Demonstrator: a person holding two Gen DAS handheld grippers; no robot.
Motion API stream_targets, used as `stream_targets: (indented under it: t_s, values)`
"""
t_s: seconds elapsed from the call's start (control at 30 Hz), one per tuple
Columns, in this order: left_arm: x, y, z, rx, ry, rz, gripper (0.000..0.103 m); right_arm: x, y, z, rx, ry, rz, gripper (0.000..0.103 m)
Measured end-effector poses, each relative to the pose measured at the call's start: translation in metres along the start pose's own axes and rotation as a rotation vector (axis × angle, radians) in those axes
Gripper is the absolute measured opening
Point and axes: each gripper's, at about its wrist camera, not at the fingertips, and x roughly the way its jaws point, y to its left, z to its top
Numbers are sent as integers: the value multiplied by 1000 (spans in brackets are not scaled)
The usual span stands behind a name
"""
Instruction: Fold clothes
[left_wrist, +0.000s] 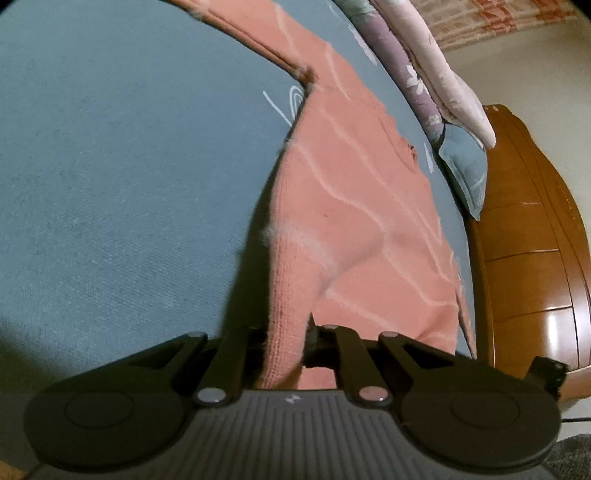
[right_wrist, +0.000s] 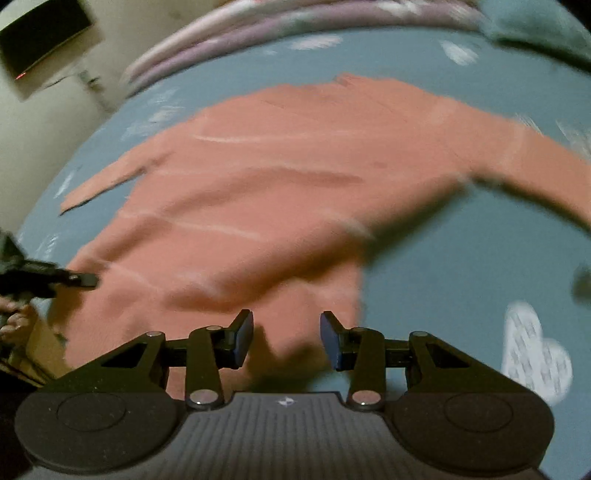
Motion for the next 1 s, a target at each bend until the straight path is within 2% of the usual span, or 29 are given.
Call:
stream_targets:
  t_s: [0.1,0.23,0.5,0.6,0.67,0.7,0.73,0.8,0.83,0.93,1.0]
  values:
    - [2,-1,0,-1,2,3,8,3,-21,-13,122,-32,49,48]
    - [4,-2,-1,-3,4,6,8,7,-27,-15,115,-78,63,50]
    - [5,-3,-2,-19,-2,18,9,29,-79,-15,415,-131,239,49]
    - [6,-3,-1,-39,-2,17,10,37,-52,-8,333,-88,290,50]
    - [7,-5,0,-37,3,26,10,34,-32,-4,253,-87,323,54]
    - [7,-6,0,-34,4,32,10,31,-28,-4,224,-96,334,58]
    - [7,-6,0,-32,6,34,10,31,-31,-6,223,-98,327,59]
    - [7,-6,1,-30,9,35,10,35,-44,-12,250,-87,297,58]
    - [7,-5,1,-33,10,31,10,39,-54,-16,285,-85,302,53]
    - [7,-3,1,-42,10,21,10,53,-77,-22,425,-140,409,48]
    - [7,-2,0,-49,9,16,10,63,-75,-15,430,-144,432,47]
